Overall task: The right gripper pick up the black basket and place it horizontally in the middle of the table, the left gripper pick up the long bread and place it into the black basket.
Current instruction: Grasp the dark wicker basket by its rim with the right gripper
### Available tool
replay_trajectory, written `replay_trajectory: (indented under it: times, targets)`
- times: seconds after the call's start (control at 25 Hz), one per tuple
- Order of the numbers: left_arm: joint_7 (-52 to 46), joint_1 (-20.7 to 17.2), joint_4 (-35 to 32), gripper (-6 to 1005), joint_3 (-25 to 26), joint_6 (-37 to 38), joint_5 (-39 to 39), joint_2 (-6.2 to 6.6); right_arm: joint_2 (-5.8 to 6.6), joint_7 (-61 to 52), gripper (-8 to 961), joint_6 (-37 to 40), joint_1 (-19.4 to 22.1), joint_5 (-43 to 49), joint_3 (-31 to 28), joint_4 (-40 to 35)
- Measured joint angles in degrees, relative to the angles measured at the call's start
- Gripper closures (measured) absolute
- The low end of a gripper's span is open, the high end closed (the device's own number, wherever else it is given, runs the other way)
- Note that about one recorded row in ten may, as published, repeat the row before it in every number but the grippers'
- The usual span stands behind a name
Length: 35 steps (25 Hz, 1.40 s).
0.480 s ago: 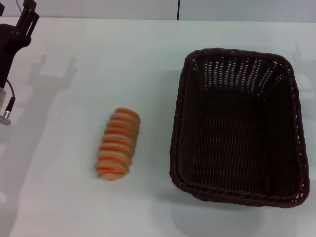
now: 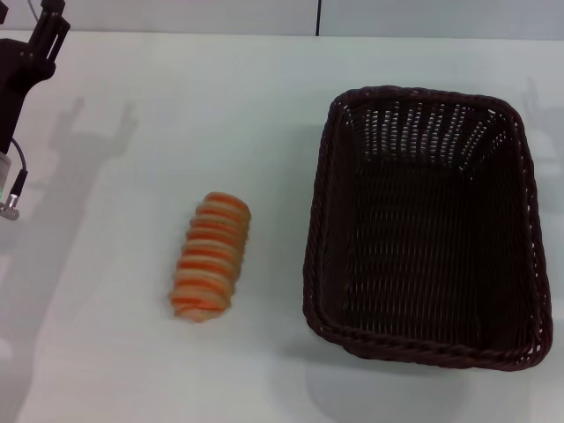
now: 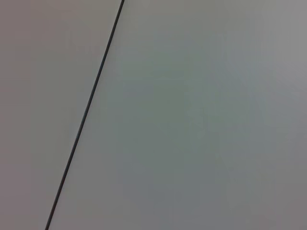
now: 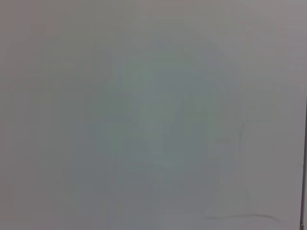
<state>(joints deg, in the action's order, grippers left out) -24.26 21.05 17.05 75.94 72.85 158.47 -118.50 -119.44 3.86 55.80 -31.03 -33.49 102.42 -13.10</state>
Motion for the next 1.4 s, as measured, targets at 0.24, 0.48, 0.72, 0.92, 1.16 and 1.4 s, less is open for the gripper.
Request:
replay_trajectory:
  times: [0.24,0.48,0.72,0.92,1.16,1.4]
  targets:
    - [0.01,0.59,-0.26,186,0.0,-0.44,0.0,0.1,0.0,0.0,366,-0.65,-0.05,0.0,0.09,0.0]
    - [0.05,0.89,-0.62,186,0.0,-1.69,0.01,0.12,0.23,0.51,366,-5.25,-0.65,-0.31,-0.51,-1.04]
    - [0.08,0.9,-0.68,186,0.0,-1.84,0.01,0.2,0.12,14.59,366,-16.32,1.95,-0.55,-7.05,-11.12]
    - [0.09,0.63,-0.7,186,0.0,-1.85,0.0,0.21,0.33,19.75,367,-26.16,6.02,-0.46,-10.37,-22.59]
    - [0.09,0.51,-0.7,186,0.02,-1.85,0.0,0.27,0.43,23.73,367,-36.53,8.16,-0.03,-15.46,-31.92]
    - [0.09,0.64,-0.7,186,0.09,-1.84,0.0,0.3,0.44,25.94,366,-46.07,7.98,0.19,-19.05,-38.79]
